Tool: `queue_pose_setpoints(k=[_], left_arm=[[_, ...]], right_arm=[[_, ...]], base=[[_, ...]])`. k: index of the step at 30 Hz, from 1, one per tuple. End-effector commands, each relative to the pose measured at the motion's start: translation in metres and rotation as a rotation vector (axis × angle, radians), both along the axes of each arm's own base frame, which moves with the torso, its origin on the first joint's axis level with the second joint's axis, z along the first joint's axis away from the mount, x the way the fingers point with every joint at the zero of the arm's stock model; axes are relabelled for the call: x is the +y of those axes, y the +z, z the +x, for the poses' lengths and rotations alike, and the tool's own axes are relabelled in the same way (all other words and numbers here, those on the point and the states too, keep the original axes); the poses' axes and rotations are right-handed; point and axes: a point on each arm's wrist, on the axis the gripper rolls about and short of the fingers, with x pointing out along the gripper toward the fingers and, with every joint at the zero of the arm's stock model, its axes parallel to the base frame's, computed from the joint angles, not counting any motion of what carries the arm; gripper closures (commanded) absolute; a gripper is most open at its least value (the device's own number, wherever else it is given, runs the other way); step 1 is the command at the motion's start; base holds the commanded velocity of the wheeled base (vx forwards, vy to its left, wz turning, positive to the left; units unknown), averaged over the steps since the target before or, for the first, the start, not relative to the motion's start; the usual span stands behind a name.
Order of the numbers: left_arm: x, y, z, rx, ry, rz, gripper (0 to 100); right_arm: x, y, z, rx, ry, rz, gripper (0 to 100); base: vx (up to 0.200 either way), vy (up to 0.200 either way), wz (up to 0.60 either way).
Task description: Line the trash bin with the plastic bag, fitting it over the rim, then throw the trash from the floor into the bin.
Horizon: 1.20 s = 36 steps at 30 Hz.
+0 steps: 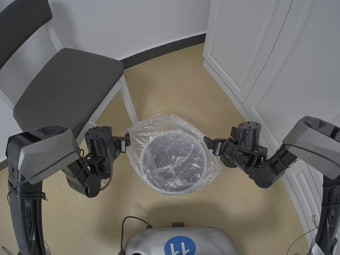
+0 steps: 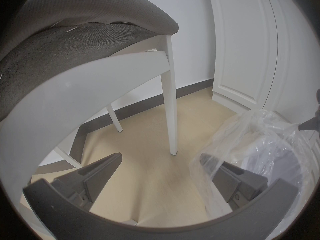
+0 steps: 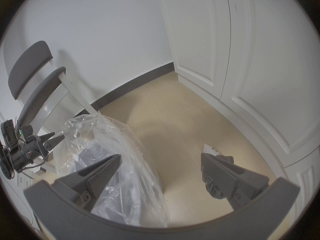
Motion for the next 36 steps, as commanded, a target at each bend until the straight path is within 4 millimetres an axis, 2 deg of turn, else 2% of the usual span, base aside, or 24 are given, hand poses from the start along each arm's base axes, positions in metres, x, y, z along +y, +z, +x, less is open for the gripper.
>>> queue_pose_setpoints(k=[1,5,10,18,23,28,36], left_arm=[[-0.006,-0.009,0.006,0.003,-0.007,-0.025,0],[-0.009,-0.019,0.008,0.018,-0.012,-0.021,0],[-0.015,-0.025,0.013,0.012,-0.018,-0.041,0],[-0.015,-0.042,0.02,0.036,-0.012,-0.035,0],[-0.013,-0.051,0.021,0.074,-0.005,-0.022,0],[-0.007,-0.069,0.029,0.109,0.014,-0.015,0],[-0.005,-0.082,0.023,0.163,0.016,0.004,0]], right_arm=[[0.002,-0.016,0.011,-0.015,-0.01,0.007,0],[-0.004,-0.028,0.017,0.002,-0.03,-0.002,0],[-0.01,-0.034,0.026,0.003,-0.05,-0.002,0],[-0.013,-0.05,0.037,0.014,-0.066,0.0,0],[-0.015,-0.05,0.038,0.015,-0.069,0.0,0],[-0.015,-0.059,0.041,0.025,-0.067,0.002,0],[-0.018,-0.07,0.039,0.071,-0.07,-0.008,0]], base=[[0.0,0.0,0.0],[0.0,0.0,0.0],[0.0,0.0,0.0],[0.0,0.0,0.0],[0.0,0.0,0.0],[0.0,0.0,0.0],[0.0,0.0,0.0]])
